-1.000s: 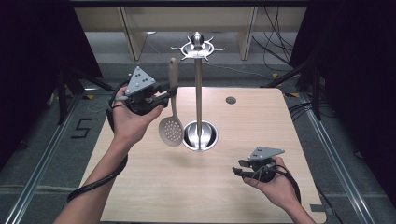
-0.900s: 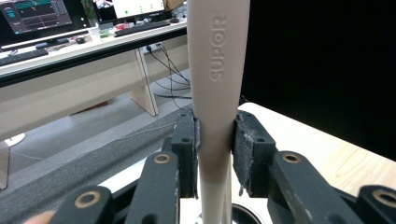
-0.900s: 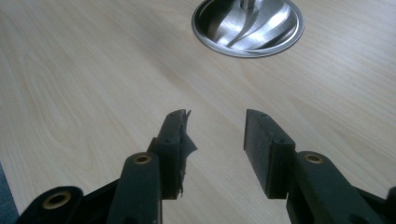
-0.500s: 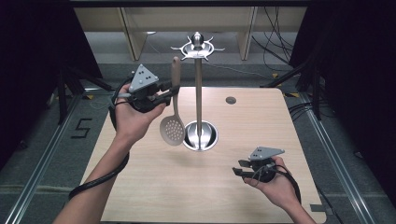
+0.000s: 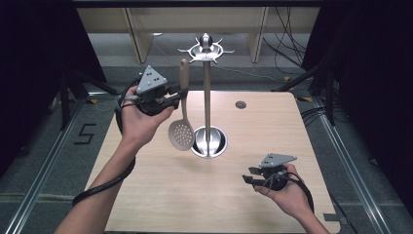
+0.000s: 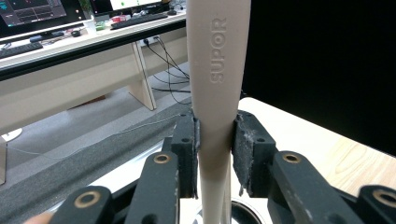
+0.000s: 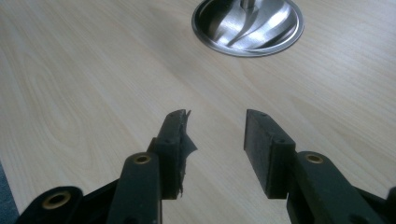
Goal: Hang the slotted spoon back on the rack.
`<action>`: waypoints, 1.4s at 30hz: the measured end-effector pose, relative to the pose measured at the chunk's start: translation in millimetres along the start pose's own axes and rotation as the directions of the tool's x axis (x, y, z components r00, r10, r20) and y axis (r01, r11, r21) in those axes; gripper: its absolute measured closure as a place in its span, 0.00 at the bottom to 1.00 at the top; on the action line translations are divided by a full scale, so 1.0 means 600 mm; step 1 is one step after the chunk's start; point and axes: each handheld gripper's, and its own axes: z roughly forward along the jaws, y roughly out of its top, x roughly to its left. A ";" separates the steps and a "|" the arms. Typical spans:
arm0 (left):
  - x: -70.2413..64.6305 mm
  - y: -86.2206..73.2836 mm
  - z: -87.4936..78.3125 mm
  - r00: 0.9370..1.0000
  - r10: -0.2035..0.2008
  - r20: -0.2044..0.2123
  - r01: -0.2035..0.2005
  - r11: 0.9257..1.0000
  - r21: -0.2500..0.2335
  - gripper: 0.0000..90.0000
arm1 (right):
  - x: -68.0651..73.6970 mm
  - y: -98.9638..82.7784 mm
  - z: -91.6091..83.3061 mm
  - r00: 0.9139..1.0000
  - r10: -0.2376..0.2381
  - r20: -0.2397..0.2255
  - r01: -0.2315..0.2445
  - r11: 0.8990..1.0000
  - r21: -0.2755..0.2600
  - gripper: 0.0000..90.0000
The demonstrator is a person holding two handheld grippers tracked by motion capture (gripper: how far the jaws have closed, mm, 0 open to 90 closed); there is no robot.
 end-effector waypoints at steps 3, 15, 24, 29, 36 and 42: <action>-0.001 0.001 0.001 1.000 0.001 0.001 -0.001 1.000 0.002 0.79 | 0.000 0.000 -0.001 1.000 0.004 -0.002 -0.004 1.000 0.001 0.66; -0.003 0.007 0.005 1.000 0.006 0.002 -0.006 1.000 0.004 0.79 | 0.000 0.000 -0.001 1.000 0.005 -0.002 -0.005 1.000 0.001 0.66; -0.003 0.006 0.013 1.000 -0.003 0.008 0.003 1.000 0.016 0.79 | 0.000 0.000 0.000 1.000 -0.001 0.000 0.001 1.000 0.000 0.66; -0.003 0.007 0.017 1.000 0.000 0.010 0.000 1.000 0.017 0.79 | 0.001 -0.001 0.000 1.000 0.007 0.000 -0.007 1.000 -0.008 0.66; -0.003 0.009 0.023 1.000 -0.006 0.011 0.006 1.000 0.021 0.79 | 0.000 0.000 -0.001 1.000 0.003 -0.002 -0.003 1.000 0.001 0.66; -0.005 0.009 0.029 1.000 -0.012 0.019 0.011 1.000 0.016 0.78 | 0.000 -0.001 0.000 1.000 -0.001 0.001 0.001 1.000 0.001 0.66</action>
